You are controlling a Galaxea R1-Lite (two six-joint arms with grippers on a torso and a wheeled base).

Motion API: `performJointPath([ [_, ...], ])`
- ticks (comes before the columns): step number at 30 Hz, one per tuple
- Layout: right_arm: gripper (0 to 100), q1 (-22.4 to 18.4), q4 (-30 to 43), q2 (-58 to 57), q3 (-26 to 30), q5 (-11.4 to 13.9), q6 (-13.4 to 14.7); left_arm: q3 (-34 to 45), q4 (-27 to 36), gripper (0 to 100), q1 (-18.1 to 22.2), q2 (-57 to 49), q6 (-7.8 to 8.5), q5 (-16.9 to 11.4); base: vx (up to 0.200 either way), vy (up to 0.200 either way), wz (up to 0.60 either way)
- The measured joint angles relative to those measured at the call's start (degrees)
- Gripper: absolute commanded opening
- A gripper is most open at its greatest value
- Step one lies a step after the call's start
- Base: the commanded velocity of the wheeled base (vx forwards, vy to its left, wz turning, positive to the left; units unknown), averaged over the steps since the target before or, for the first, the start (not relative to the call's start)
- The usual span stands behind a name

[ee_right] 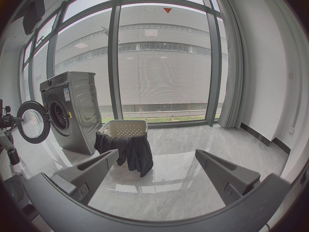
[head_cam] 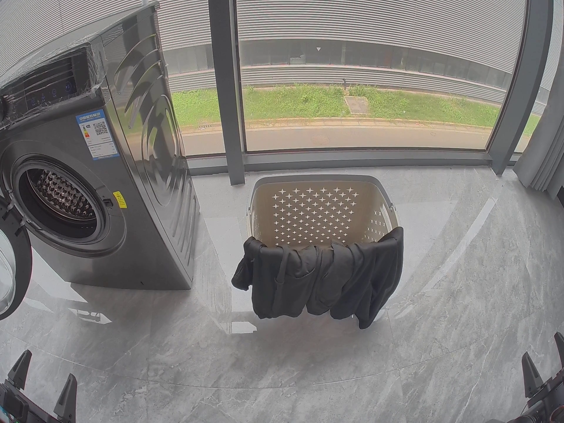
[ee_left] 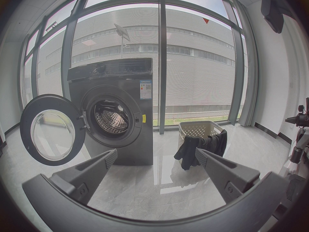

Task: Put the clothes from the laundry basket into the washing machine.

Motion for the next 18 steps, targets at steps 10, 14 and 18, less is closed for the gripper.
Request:
performJointPath([
  [10,100,0.06,0.01,0.02,0.00,0.02,0.05,0.00,0.00,100,0.02,0.00,0.26,0.28,0.000,-0.180,0.00],
  [14,100,0.06,-0.02,0.05,0.00,0.04,0.24,0.00,0.00,100,0.00,0.00,0.21,0.24,0.000,0.000,0.00],
  [18,100,0.06,-0.07,0.05,0.00,0.11,0.27,0.00,0.00,100,0.05,0.00,0.10,0.15,0.000,0.000,0.00],
])
